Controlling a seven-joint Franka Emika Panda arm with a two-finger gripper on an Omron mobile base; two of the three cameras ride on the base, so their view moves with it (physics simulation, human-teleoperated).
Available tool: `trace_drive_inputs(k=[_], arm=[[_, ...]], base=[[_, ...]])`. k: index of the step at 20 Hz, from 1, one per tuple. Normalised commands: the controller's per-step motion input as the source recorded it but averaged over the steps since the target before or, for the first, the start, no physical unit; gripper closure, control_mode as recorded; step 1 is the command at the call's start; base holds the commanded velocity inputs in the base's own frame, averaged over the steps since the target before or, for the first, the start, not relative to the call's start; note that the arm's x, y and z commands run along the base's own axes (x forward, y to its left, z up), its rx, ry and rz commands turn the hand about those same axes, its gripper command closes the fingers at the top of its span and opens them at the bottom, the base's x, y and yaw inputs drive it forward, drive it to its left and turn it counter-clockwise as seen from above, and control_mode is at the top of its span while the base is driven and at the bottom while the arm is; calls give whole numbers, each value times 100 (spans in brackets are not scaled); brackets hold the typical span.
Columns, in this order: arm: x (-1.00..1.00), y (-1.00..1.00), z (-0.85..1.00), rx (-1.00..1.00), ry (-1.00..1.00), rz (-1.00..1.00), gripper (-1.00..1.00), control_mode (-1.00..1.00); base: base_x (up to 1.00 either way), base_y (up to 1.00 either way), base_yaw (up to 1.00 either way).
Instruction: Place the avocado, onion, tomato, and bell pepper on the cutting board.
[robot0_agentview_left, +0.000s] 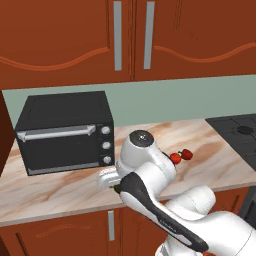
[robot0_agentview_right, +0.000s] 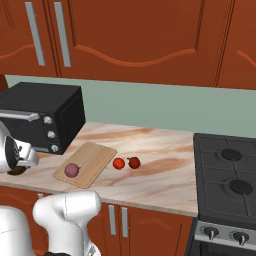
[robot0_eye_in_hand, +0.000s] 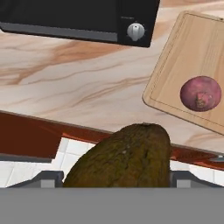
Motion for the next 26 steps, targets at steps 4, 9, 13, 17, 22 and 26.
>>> trace_drive_inputs(k=[4,9,13,17,22,26], arm=[[-7,-67,54,-2,-15,0,100,-100],[0,-71,40,-3,-15,0,100,-100],[14,-72,33,-1,-9,0,100,-100],[42,-64,34,0,-1,0,100,-100],[51,-45,3,0,0,0,100,-100],[69,-19,-5,0,0,0,100,-100]], base=[[0,0,0],[0,0,0],[0,0,0],[0,0,0],[0,0,0],[0,0,0]])
